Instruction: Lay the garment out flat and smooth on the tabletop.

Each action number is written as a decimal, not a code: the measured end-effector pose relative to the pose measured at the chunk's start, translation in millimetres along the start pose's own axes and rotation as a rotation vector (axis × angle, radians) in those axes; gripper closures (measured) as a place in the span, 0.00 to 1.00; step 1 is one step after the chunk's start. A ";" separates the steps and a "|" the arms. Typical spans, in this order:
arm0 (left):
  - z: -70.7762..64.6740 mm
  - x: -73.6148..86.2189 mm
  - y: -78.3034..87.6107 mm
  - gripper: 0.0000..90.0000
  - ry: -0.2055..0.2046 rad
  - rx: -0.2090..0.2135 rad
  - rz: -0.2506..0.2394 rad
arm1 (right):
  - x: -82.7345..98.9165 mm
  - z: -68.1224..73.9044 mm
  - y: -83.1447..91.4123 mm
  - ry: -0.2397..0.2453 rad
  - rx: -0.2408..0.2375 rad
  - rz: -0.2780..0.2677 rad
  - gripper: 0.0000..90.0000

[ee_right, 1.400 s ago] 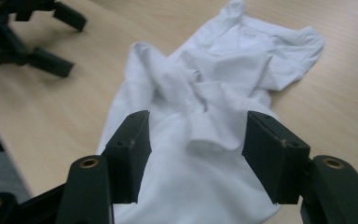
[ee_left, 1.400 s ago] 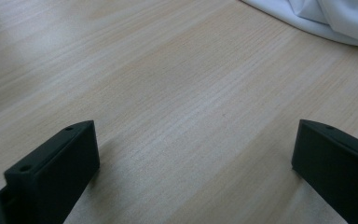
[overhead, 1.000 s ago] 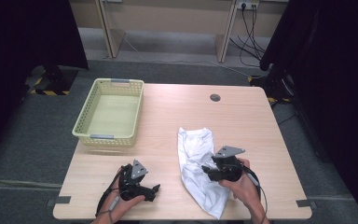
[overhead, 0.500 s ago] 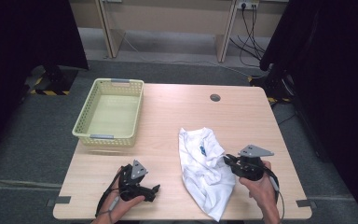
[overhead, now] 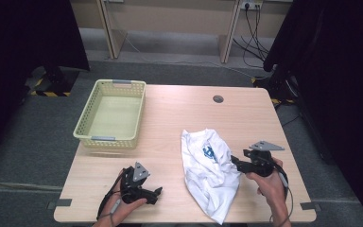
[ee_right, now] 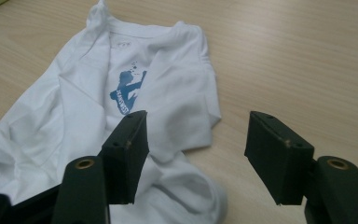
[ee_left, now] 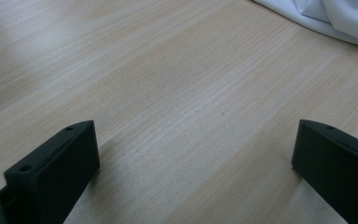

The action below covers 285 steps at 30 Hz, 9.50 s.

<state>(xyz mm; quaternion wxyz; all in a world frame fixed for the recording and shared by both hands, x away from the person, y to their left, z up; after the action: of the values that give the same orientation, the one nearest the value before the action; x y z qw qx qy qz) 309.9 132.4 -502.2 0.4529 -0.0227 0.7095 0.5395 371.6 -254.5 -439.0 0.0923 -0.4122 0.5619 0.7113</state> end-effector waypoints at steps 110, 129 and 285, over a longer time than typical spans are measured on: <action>0.0 0.0 0.0 0.00 0.000 -0.001 0.000 | 18.2 -75.6 -13.0 -0.061 0.169 0.073 0.52; 0.0 0.0 0.0 0.00 0.000 -0.001 0.000 | 21.8 -87.8 -19.8 -0.129 0.220 0.052 0.50; -1.7 -57.2 11.6 0.37 -0.031 0.104 -0.150 | 70.3 13.3 3.8 0.079 0.018 0.071 0.41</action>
<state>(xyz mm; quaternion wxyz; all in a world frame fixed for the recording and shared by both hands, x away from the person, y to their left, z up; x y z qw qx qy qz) 336.5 109.7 -455.4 0.5033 -0.0438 0.7259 0.4668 317.8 -267.5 -484.3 0.0487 -0.4189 0.5858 0.6920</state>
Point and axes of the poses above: each handheld gripper's, and its own axes: y roughly backward along the jaws, x roughly out of its underside, z roughly to its left, the point moved 1 cm from there along -y, roughly forward along the jaws, and after that the axes turned 6 degrees about z, right-handed, at the moved point
